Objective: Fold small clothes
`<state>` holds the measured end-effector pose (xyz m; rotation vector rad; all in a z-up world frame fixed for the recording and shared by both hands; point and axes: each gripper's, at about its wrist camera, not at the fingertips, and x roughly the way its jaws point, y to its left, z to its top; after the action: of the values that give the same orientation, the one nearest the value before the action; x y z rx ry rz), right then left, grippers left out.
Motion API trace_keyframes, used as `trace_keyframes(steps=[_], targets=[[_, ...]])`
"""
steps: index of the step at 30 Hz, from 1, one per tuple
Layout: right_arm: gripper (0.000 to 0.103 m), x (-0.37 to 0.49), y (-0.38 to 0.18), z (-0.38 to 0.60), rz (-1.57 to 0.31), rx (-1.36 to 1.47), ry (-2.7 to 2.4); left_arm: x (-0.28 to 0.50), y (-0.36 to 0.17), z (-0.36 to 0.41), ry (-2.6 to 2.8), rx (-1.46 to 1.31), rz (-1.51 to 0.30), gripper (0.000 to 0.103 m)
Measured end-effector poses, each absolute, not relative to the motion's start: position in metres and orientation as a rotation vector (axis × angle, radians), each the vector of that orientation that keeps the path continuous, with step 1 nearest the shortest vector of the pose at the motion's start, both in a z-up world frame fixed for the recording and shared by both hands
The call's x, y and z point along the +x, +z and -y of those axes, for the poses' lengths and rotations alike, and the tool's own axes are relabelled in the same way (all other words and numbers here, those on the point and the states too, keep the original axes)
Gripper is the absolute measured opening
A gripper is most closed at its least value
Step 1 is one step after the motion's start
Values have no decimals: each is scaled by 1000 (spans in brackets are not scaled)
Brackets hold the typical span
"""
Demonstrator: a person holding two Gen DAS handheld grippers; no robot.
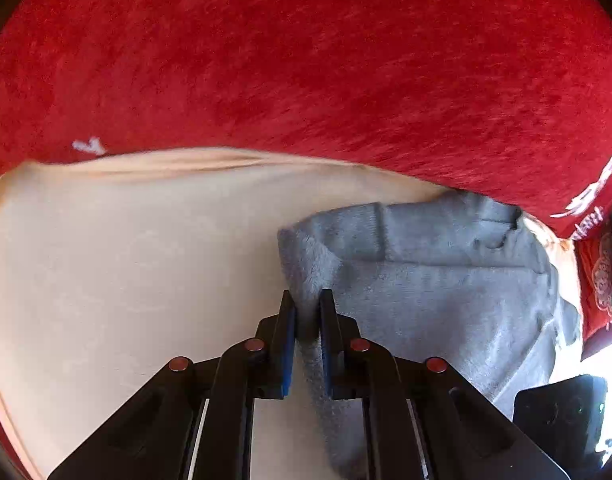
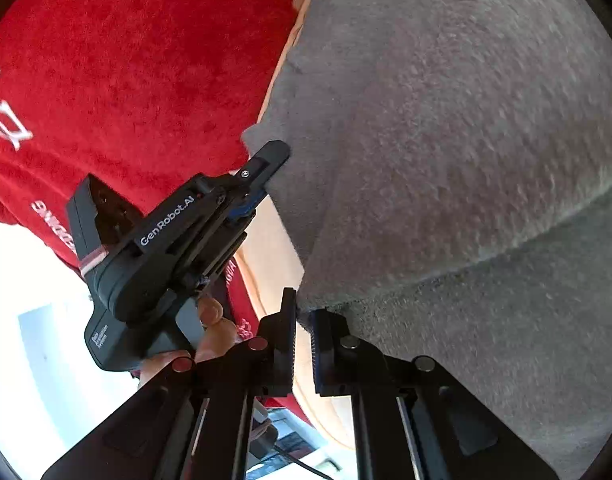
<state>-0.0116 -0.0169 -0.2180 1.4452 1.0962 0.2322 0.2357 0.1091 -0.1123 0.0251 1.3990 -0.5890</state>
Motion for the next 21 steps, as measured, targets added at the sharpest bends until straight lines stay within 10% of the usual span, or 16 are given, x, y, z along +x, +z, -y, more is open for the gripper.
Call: trace_keyframes(steps=[4,9,21], targets=[[13,-15,-233,15,-1172,1407,227,240,-124,-122,-517,1,-1389,11],[53,-47,-201,59,-1193,1238,217,228,-99,-140,-406,111,-1310,11],[53,-134,-202,290,-955,1387,-370,142,-88,-65,-452,122,-1319,12]])
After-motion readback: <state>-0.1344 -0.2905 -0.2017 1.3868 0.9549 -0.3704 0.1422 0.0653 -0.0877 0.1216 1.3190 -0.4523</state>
